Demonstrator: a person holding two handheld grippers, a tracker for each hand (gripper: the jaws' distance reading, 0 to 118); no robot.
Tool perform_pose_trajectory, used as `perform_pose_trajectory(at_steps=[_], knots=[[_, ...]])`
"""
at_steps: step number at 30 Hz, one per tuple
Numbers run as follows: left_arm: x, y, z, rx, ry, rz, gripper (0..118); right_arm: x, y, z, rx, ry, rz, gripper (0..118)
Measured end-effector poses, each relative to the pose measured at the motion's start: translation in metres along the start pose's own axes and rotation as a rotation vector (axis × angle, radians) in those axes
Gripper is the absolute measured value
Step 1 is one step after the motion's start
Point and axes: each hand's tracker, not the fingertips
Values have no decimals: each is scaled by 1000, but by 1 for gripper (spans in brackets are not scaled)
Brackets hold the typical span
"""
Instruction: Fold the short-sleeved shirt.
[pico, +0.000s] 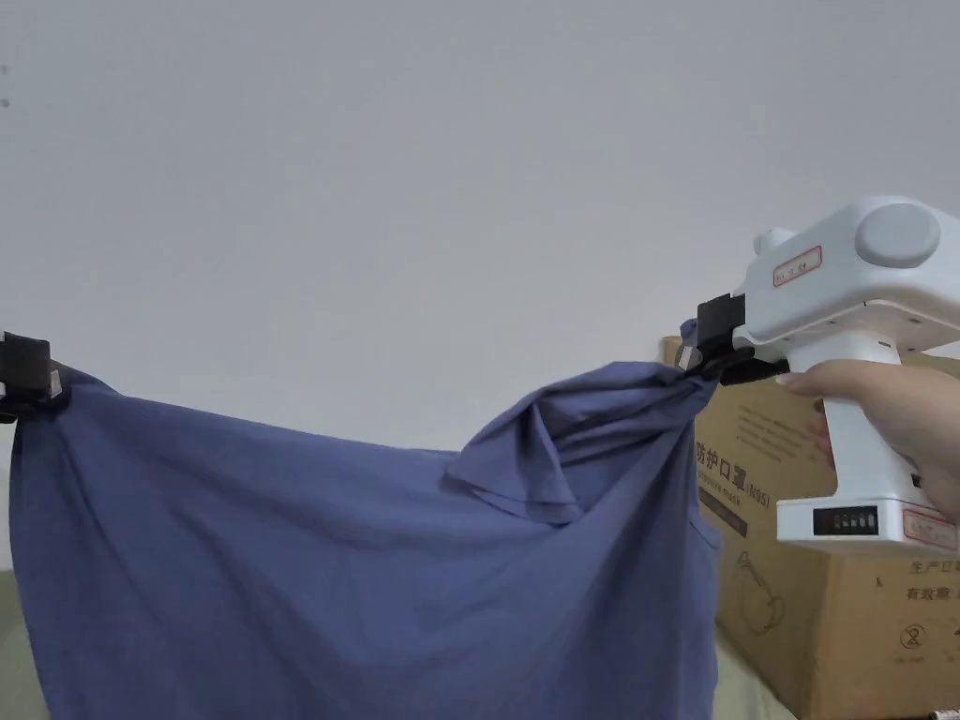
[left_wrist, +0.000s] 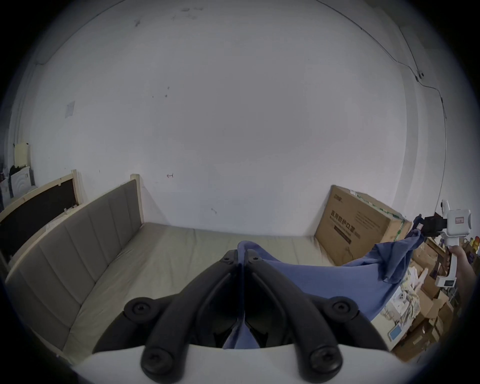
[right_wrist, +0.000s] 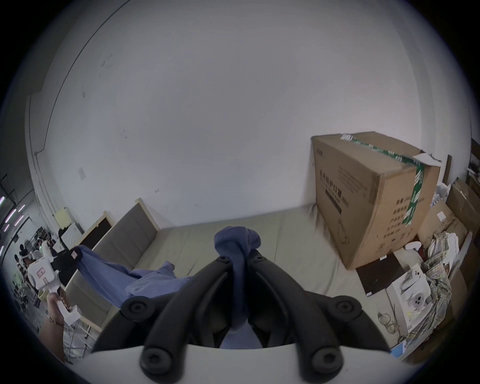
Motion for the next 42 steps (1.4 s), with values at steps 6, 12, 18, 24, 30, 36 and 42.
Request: perform_pose_trajectory(at_steps=[6,12,18,24,30,36,42], knots=[[-4,23,-53,52,22,79,2,15,44,-41,55,-29,-67,7],[-5,30,-125,85,51,93,2,26,58,-109,95,-17,-107,7],[-11,2,-153,194,103,79,2,41,25,-165,123,-8,-147,7],[-30,-102,-159,-46,69,83,2,71,-92,-201,-78,-27,-157,7],[-45,-272,-106,-411,54,106,2,108,-279,-194,-331,-60,-215,7],[-61,-354,9,-536,20,98,2,126,-380,-118,-538,-32,-211,7],[-75,-348,87,-538,27,89,2,135,-403,-23,-593,-1,-300,7]])
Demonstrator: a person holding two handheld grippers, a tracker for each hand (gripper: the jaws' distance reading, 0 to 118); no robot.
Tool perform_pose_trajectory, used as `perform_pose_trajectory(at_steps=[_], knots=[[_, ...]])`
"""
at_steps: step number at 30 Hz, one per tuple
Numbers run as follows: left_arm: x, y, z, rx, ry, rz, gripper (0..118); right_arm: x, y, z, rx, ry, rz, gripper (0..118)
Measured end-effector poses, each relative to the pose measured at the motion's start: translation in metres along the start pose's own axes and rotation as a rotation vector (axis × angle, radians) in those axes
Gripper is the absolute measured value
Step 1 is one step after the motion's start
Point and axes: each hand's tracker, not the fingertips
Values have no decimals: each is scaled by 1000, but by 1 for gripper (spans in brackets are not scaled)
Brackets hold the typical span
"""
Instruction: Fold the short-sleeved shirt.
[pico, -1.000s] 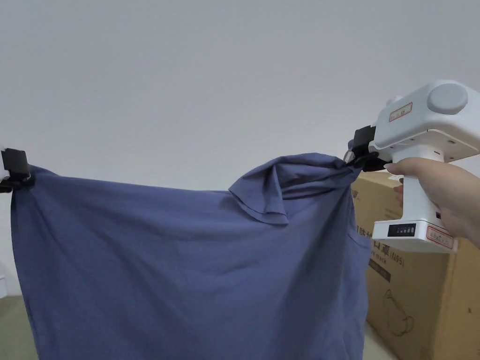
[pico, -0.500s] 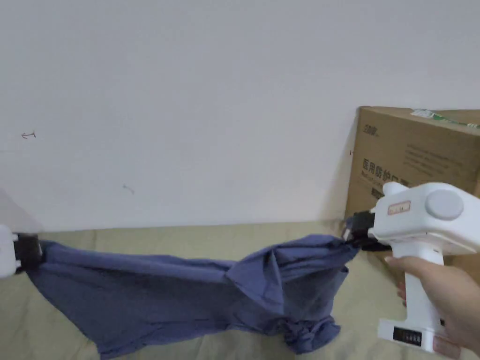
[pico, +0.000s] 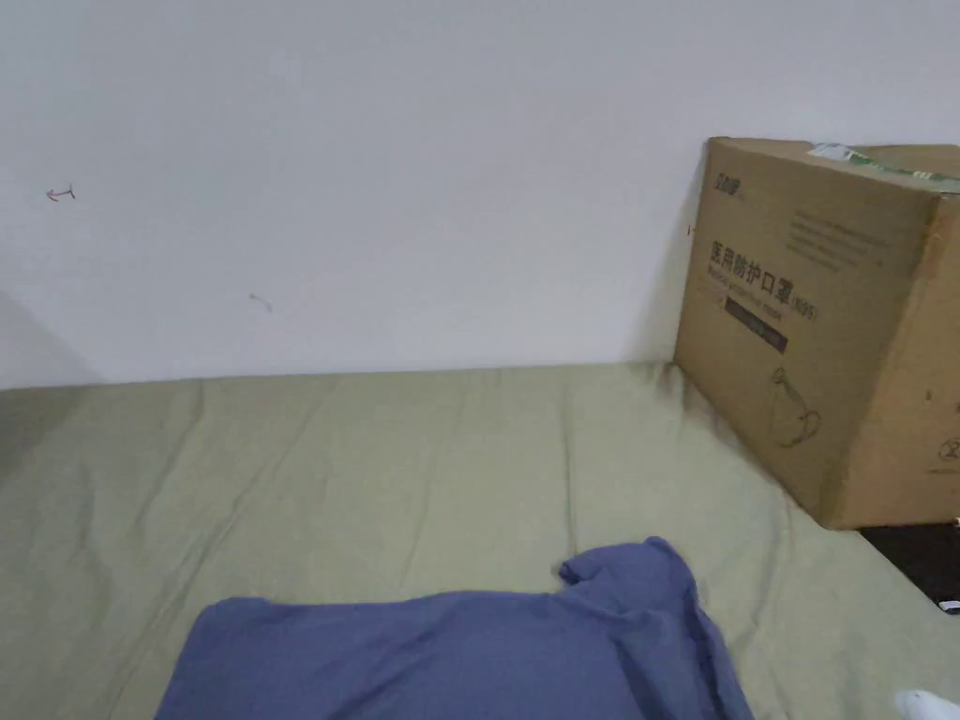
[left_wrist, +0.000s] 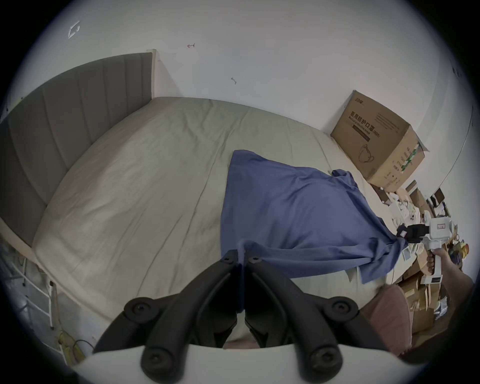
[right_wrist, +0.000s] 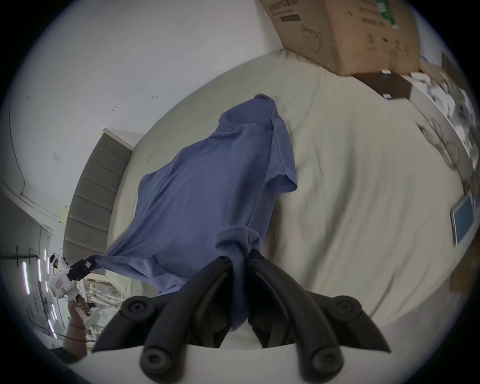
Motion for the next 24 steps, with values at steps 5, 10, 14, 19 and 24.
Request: perform_pose_trajectory(at_steps=[5,10,14,19,24], knots=[[7,1,-9,-107,-20,-73,2,19,-20,-4,-73,-63,-39,7],[14,-7,-43,-200,-54,-47,61,29,-26,-24,-96,-93,-180,60],[17,-15,-38,-209,-173,79,101,26,-32,-1,-70,-18,-251,105],[37,5,6,-37,-228,71,101,-3,-39,53,81,-5,-199,105],[82,15,45,282,-190,-1,0,-56,-56,106,388,247,-84,9]])
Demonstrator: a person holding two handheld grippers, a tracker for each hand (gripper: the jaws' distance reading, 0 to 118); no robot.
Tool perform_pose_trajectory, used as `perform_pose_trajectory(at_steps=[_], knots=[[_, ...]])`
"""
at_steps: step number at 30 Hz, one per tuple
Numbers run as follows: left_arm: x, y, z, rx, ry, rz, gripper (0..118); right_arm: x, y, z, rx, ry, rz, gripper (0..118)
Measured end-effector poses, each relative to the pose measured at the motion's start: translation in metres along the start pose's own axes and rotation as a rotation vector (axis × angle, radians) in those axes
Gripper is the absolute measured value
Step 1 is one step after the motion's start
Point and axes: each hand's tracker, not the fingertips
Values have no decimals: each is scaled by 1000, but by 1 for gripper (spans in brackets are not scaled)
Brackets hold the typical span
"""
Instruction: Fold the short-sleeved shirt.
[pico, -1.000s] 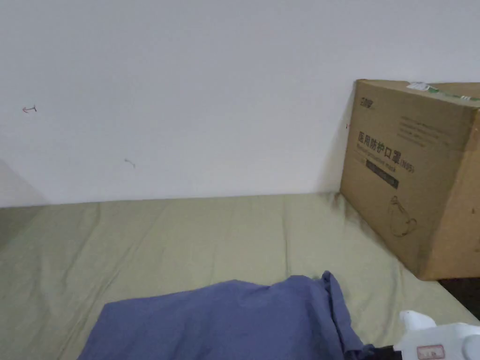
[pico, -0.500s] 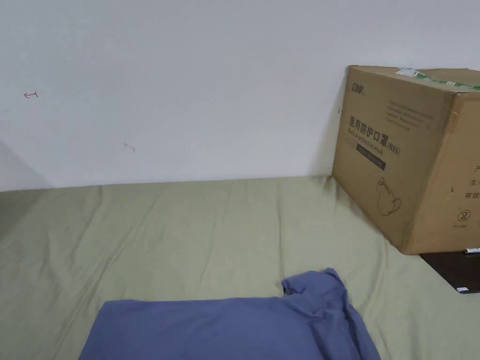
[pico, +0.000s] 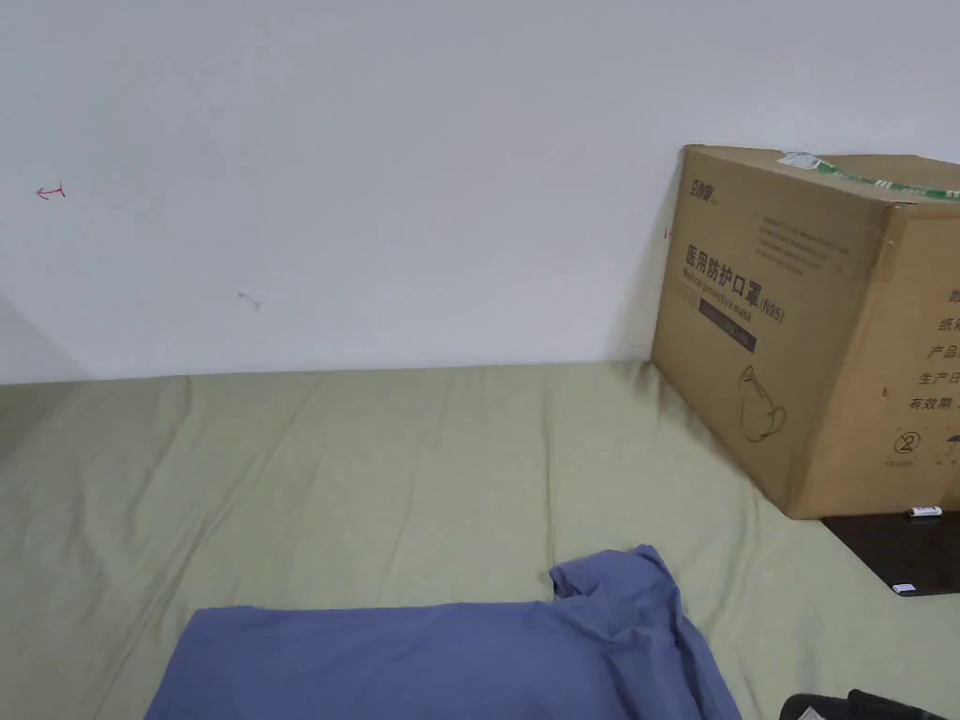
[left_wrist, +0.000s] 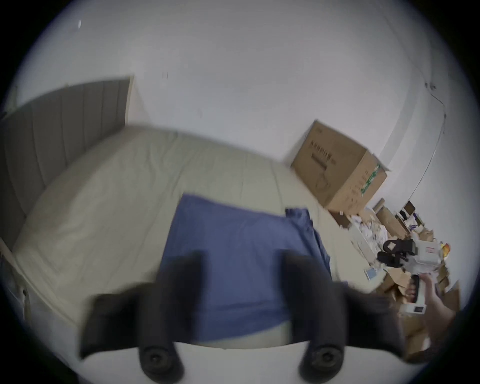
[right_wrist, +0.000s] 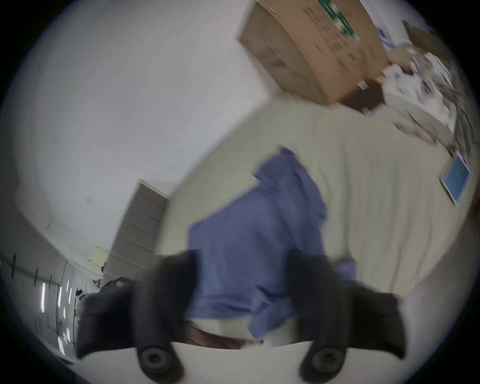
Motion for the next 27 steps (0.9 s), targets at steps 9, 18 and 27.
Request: perform_pose_trajectory(at_steps=[9,18,27], knots=[[24,-4,-45,3,-23,-51,0,-6,68,-75,16,-36,120,0],[10,-16,-110,-82,-3,-58,0,63,185,-299,-403,-439,84,116],[-8,-37,-160,-169,12,0,0,127,196,-398,-504,-592,149,116]])
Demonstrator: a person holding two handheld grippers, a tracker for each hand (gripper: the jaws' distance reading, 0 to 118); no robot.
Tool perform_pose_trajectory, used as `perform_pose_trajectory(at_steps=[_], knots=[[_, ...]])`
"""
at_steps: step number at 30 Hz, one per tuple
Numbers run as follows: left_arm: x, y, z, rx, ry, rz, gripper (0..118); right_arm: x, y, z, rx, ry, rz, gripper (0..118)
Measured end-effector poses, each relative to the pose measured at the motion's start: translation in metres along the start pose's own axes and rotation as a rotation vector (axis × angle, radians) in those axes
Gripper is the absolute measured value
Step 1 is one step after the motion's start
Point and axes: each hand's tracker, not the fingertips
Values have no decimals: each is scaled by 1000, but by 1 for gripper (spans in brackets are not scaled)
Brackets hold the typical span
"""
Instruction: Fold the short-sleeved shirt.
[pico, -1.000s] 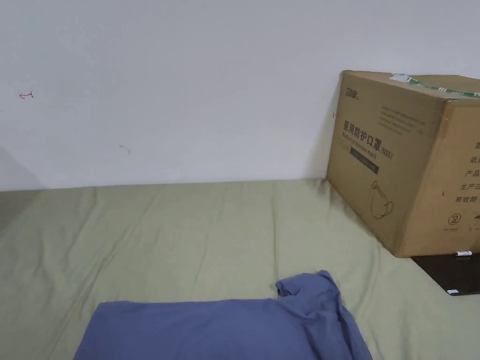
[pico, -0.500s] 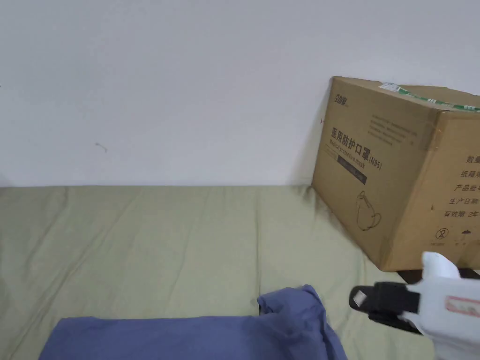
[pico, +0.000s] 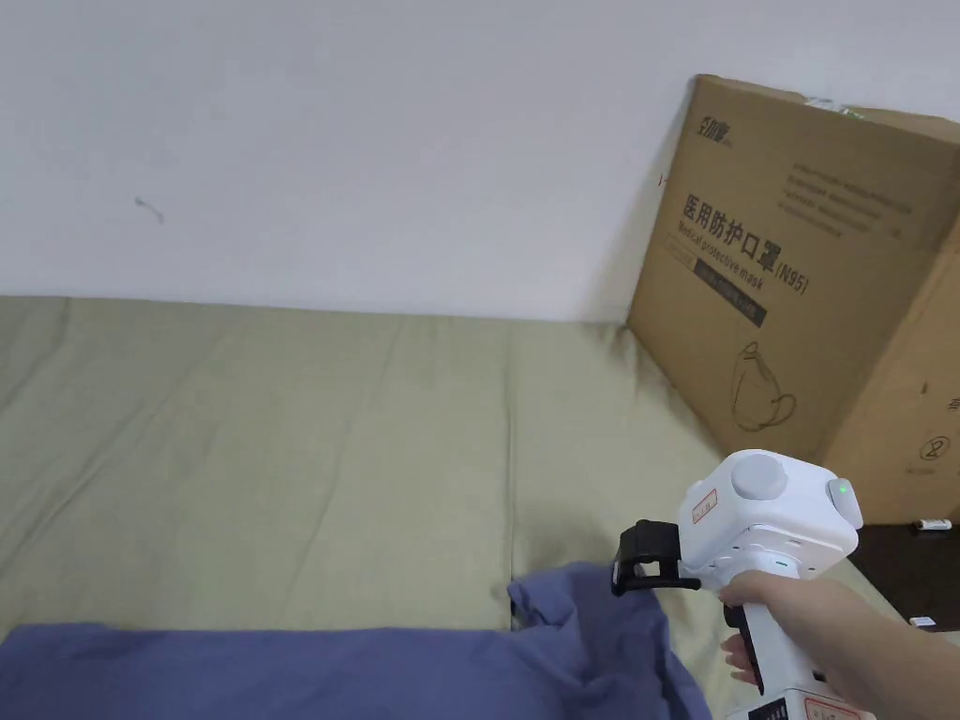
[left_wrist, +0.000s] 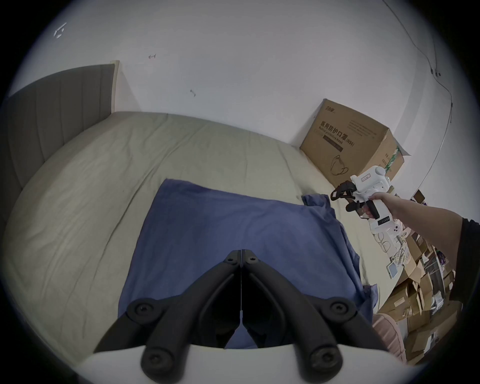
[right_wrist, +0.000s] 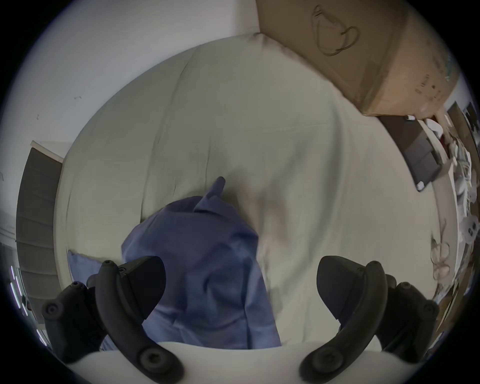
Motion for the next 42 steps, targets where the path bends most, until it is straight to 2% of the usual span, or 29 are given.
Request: perform_pose_trajectory(at_steps=[4,7,8,9,10,11,12,13,15,18,20,22,23,24,25,26,29,32,37,38,39,42], knots=[[-16,-12,-16,-51,15,13,0,-10,-4,-23,-25,-6,43,114],[-18,-13,-20,-69,20,33,0,-14,-12,-37,-103,-64,79,107],[-19,-14,-19,-69,22,38,0,-14,-15,-38,-102,-83,73,98],[-19,-15,-18,-67,23,42,0,-14,-18,-35,-66,-138,81,80],[-28,-17,-18,-67,24,46,0,-13,-20,-26,-32,-118,73,71],[-28,-18,-16,-67,26,47,0,-13,-22,-20,-12,-73,45,55],[-29,-18,-14,-66,29,47,0,-11,-24,-14,7,-38,25,30],[-29,-18,-12,-64,30,47,0,-8,-26,-10,3,41,3,3],[-36,-13,-9,-58,30,46,0,-8,-30,4,13,119,-12,3],[-50,9,-13,-40,27,51,0,-14,-38,25,90,70,64,3],[-68,34,-28,-42,27,62,0,-13,-44,37,147,96,51,3],[-91,67,-58,-144,-11,102,1,-8,-48,45,152,139,25,3],[-102,77,-73,-184,-42,146,28,-6,-47,44,132,155,21,3],[-113,87,-88,-208,-14,189,73,-5,-49,44,130,155,21,3],[-120,96,-103,-225,26,201,111,-5,-51,43,125,153,25,3],[-127,105,-120,-242,33,209,116,-5,-53,40,117,153,32,3],[-136,127,-154,-287,168,78,114,-9,-64,35,96,152,37,3],[-148,143,-215,-347,299,-143,114,-11,-67,24,65,151,35,3],[-164,119,-286,-518,247,-129,115,-12,-68,5,32,143,41,3],[-163,111,-285,-513,291,-175,116,-13,-69,2,24,143,40,3],[-157,111,-280,-432,273,-185,118,-12,-68,-1,17,141,39,4],[-148,115,-266,-442,273,-170,115,-15,-71,-4,15,140,33,4]])
